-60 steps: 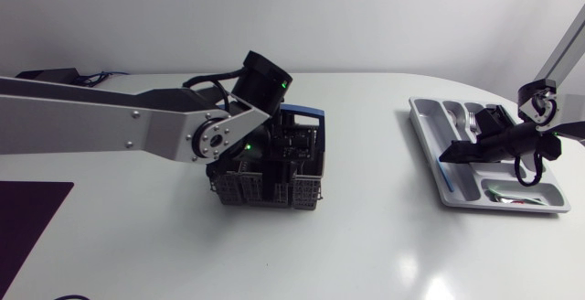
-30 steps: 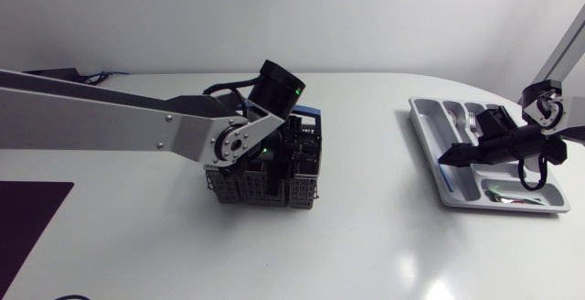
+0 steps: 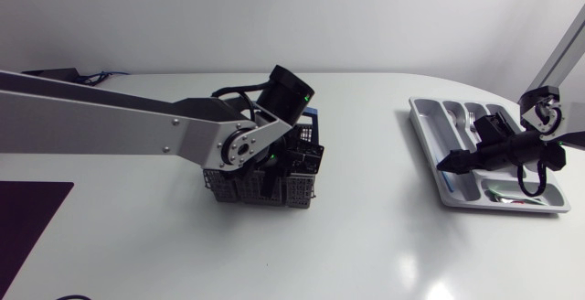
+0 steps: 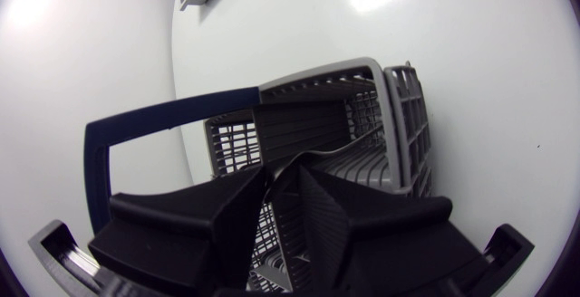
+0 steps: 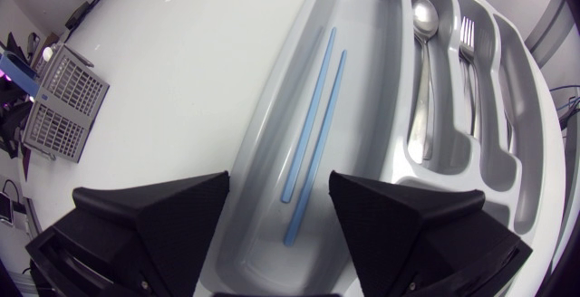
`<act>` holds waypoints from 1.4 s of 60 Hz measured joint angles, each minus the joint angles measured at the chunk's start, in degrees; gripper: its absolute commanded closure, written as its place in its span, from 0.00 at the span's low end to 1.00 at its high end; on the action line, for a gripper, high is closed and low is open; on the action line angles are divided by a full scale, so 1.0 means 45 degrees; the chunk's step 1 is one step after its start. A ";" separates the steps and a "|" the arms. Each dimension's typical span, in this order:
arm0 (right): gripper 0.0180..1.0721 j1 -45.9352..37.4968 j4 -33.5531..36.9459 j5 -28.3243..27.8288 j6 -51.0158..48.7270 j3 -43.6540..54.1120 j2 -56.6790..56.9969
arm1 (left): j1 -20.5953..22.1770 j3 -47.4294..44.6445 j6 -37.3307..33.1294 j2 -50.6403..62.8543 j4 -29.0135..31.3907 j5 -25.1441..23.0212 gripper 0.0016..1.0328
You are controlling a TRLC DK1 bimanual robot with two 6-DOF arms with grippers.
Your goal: Unload the cutlery basket into the drawer organizer.
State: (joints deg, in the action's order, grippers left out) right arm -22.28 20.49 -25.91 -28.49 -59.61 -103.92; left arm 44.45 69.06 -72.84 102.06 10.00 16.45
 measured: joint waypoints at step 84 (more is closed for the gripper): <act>0.20 0.0287 0.0855 -0.1710 -0.0947 0.3633 0.6727 | 0.2837 -0.0185 -0.0126 -0.5503 0.3109 0.3123 0.94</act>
State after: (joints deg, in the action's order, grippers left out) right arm -20.99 24.34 -33.61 -32.75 -43.27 -73.65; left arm 57.21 68.23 -73.41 77.30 23.99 30.50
